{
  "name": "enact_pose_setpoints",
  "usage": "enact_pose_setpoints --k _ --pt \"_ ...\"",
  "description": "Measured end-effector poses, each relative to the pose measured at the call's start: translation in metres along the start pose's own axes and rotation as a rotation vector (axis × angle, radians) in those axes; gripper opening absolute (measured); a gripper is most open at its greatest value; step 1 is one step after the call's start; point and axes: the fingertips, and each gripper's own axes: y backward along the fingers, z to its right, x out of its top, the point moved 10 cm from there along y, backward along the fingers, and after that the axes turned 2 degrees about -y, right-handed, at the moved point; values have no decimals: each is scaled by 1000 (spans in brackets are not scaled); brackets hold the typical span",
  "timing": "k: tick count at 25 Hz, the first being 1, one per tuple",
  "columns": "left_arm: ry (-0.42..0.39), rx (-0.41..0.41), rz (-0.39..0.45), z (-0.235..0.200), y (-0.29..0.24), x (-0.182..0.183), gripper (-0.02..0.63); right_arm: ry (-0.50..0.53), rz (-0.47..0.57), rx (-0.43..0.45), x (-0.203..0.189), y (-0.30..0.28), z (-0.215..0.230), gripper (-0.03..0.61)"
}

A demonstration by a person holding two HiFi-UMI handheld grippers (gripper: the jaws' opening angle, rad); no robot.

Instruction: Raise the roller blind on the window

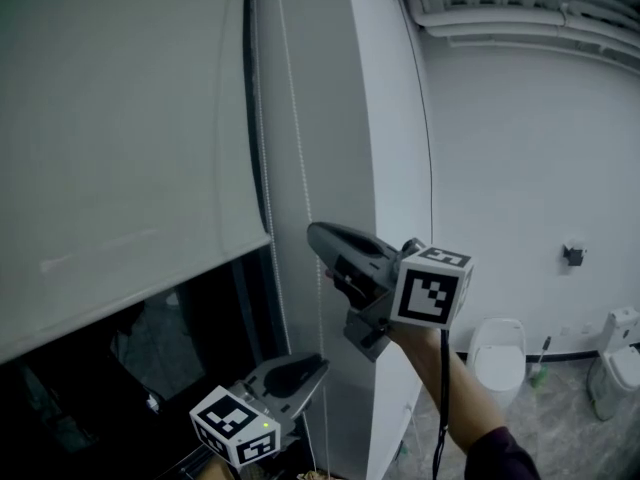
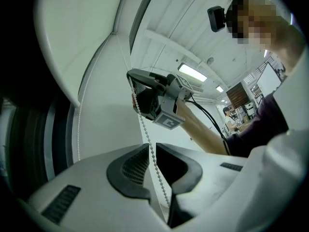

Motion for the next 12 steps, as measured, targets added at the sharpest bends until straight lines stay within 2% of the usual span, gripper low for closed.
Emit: enact_pose_setpoints --k 4,12 --pt "91 -21 121 -11 10 13 18 52 -26 -11 -18 18 -7 17" --pt "50 46 249 -41 7 83 18 165 -65 -43 -57 45 -17 17"
